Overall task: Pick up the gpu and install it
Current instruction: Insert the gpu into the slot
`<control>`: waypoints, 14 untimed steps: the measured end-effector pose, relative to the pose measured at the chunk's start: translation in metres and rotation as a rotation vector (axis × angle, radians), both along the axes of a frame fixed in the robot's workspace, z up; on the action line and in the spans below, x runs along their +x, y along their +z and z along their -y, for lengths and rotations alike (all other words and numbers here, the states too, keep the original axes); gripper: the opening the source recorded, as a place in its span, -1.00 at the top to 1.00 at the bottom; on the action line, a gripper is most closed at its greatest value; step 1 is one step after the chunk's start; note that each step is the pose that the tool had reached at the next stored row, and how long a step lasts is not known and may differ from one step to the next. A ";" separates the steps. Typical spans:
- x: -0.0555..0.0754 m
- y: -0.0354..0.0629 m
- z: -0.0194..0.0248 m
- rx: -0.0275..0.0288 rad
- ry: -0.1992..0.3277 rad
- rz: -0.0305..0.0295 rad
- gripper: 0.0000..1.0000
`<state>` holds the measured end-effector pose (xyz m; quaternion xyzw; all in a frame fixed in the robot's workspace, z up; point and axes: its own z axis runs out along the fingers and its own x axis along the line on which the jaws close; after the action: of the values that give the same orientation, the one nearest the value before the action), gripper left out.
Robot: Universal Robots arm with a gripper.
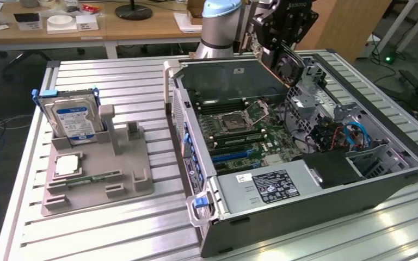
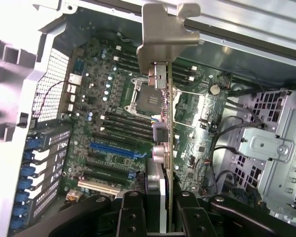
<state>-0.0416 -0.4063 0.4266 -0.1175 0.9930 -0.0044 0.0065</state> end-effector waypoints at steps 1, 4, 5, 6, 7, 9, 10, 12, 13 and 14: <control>0.000 0.0000 0.0000 0.0000 0.011 -0.0001 0.44; 0.000 0.0000 0.0000 0.0000 0.041 0.0000 0.44; 0.000 0.0000 0.0001 0.0000 0.051 0.0000 0.44; 0.000 0.0000 0.0001 0.0001 0.061 0.0000 0.44; 0.000 0.0000 0.0001 0.0000 0.071 -0.0001 0.44; 0.000 0.0000 0.0001 0.0001 0.092 0.0000 0.44; 0.000 0.0000 0.0002 0.0000 0.102 0.0000 0.44; 0.000 0.0000 0.0002 0.0000 0.123 0.0000 0.44; 0.000 0.0000 0.0002 0.0000 0.133 0.0000 0.44; 0.000 0.0000 0.0002 0.0000 0.143 0.0000 0.44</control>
<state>-0.0416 -0.4065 0.4266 -0.1883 0.9821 -0.0039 0.0068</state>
